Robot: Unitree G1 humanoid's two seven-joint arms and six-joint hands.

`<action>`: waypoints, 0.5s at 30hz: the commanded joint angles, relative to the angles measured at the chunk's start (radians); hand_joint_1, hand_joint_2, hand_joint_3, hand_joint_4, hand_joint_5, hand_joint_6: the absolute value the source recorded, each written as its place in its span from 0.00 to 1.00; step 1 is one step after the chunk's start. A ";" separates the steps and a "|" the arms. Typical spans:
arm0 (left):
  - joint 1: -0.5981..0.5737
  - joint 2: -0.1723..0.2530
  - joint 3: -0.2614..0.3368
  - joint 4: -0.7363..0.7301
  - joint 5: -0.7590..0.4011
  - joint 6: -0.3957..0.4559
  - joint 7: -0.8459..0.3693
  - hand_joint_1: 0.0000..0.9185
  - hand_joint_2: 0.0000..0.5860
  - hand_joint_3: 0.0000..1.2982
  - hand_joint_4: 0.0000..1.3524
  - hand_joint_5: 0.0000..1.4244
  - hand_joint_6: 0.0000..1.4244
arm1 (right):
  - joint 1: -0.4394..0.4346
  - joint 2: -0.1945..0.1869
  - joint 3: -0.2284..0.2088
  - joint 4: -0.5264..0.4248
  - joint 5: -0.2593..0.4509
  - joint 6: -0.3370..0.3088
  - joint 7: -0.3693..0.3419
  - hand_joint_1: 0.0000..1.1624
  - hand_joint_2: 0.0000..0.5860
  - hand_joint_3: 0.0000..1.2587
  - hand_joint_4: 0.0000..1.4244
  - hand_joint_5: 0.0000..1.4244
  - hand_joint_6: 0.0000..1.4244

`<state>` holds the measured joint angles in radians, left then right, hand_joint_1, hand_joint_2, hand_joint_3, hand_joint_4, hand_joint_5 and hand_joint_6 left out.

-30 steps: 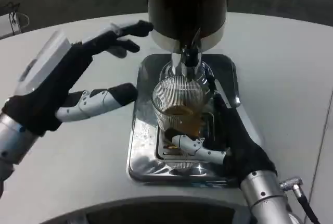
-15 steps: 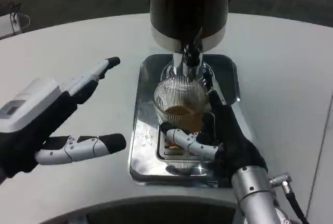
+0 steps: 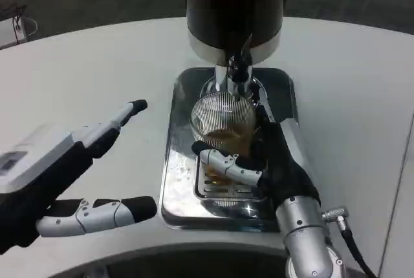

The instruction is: Grasp the cup under the faucet to collect the drink, then remove the cup.

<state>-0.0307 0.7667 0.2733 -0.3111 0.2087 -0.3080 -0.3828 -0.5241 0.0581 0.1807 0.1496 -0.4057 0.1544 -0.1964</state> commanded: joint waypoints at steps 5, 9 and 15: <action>0.074 0.013 0.024 -0.065 0.001 0.028 -0.052 0.00 0.15 0.00 0.00 0.04 0.13 | -0.018 0.017 0.000 0.036 0.027 -0.021 -0.009 0.66 0.36 0.00 0.00 0.00 0.00; 0.101 0.010 0.026 -0.084 0.001 0.037 -0.068 0.00 0.15 0.00 0.00 0.04 0.13 | -0.012 0.022 0.008 0.019 0.026 -0.019 -0.013 0.66 0.36 0.00 0.00 0.01 0.00; 0.115 0.005 0.021 -0.097 0.005 0.048 -0.075 0.00 0.15 0.00 0.00 0.04 0.13 | -0.006 0.037 0.034 0.004 -0.008 -0.001 -0.046 0.66 0.36 0.01 0.05 0.07 0.03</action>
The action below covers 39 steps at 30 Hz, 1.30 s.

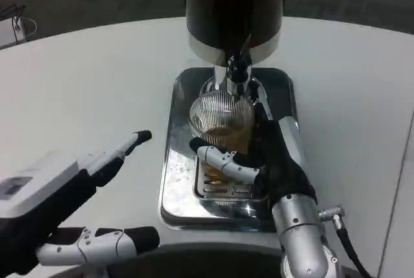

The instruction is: Grasp the cup under the faucet to collect the drink, then remove the cup.

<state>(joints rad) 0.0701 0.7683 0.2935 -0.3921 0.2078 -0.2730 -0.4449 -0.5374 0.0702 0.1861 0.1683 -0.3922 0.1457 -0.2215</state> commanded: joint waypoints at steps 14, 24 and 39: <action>0.029 0.016 0.003 -0.012 0.002 0.021 -0.044 0.00 0.15 0.01 0.00 0.04 0.12 | 0.010 0.099 0.092 0.024 -0.082 0.032 -0.185 0.71 0.37 0.19 0.22 0.24 0.19; 0.042 0.017 0.015 -0.004 -0.010 0.017 -0.064 0.00 0.15 0.02 0.00 0.05 0.13 | 0.005 0.131 0.132 0.088 -0.087 0.022 -0.335 0.77 0.39 0.32 0.34 0.37 0.34; 0.035 0.017 0.014 0.028 -0.029 0.000 -0.071 0.00 0.15 0.02 0.00 0.06 0.13 | 0.025 0.163 0.148 0.117 -0.066 -0.036 -0.542 0.82 0.43 0.72 0.77 0.85 0.91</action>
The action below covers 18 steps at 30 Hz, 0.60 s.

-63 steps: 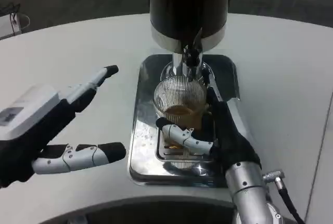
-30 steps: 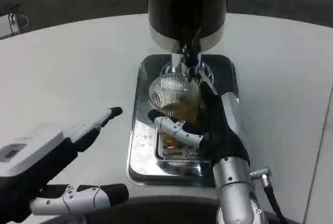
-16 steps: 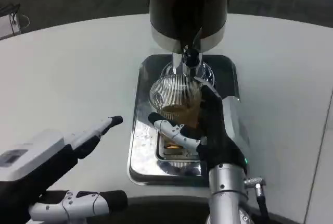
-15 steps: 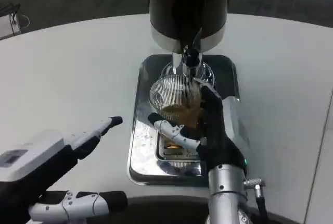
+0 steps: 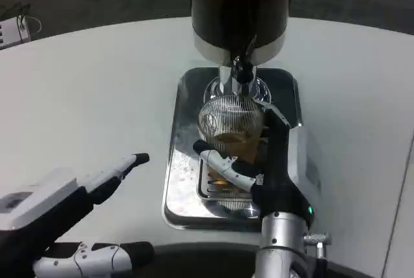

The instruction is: Grasp the cup under the faucet to collect the drink, then remove the cup.

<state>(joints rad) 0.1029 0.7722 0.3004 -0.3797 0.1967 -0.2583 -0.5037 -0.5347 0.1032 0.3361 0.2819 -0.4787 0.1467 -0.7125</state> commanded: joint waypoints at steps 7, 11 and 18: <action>-0.032 0.012 -0.012 0.046 -0.020 -0.023 -0.009 0.00 0.15 0.02 0.00 0.06 0.13 | 0.070 0.104 0.004 -0.073 0.029 -0.052 -0.051 0.84 0.45 0.92 0.96 1.00 1.00; -0.054 0.008 -0.032 0.064 -0.016 -0.023 -0.009 0.00 0.15 0.02 0.00 0.06 0.13 | 0.116 0.089 0.005 -0.134 0.033 -0.062 -0.036 0.85 0.45 0.94 0.99 1.00 1.00; -0.088 0.003 -0.068 0.083 -0.006 -0.017 -0.002 0.00 0.15 0.02 0.00 0.06 0.13 | 0.187 0.063 -0.009 -0.229 0.039 -0.085 -0.009 0.85 0.45 0.95 1.00 1.00 1.00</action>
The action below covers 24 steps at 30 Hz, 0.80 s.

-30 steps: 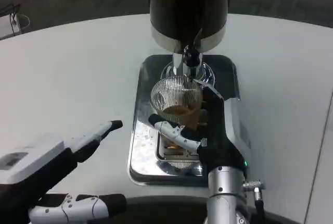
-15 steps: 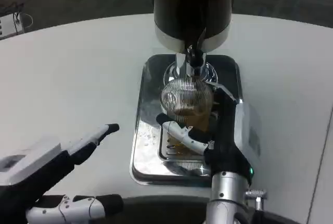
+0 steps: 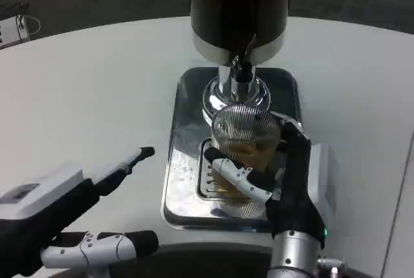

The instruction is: Grasp the cup under the faucet to collect the drink, then remove the cup.

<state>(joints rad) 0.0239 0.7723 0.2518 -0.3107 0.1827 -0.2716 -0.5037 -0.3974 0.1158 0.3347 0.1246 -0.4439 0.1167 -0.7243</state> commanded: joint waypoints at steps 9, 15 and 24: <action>-0.047 -0.003 -0.050 0.034 0.026 0.009 0.006 0.00 0.15 0.02 0.00 0.06 0.13 | 0.126 -0.003 -0.042 -0.211 -0.001 -0.039 0.095 0.85 0.45 0.95 1.00 1.00 1.00; -0.082 -0.009 -0.075 0.048 0.036 0.018 0.006 0.00 0.15 0.02 0.00 0.06 0.13 | 0.181 -0.031 -0.058 -0.276 -0.019 -0.017 0.171 0.85 0.45 0.95 1.00 1.00 1.00; -0.115 -0.009 -0.106 0.071 0.041 0.021 0.008 0.00 0.15 0.02 0.00 0.06 0.13 | 0.185 -0.051 -0.075 -0.287 -0.047 -0.013 0.243 0.85 0.44 0.95 1.00 1.00 1.00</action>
<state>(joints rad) -0.0890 0.7676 0.1584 -0.2519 0.2090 -0.2557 -0.5029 -0.2096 0.0575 0.2607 -0.1306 -0.4746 0.1210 -0.4937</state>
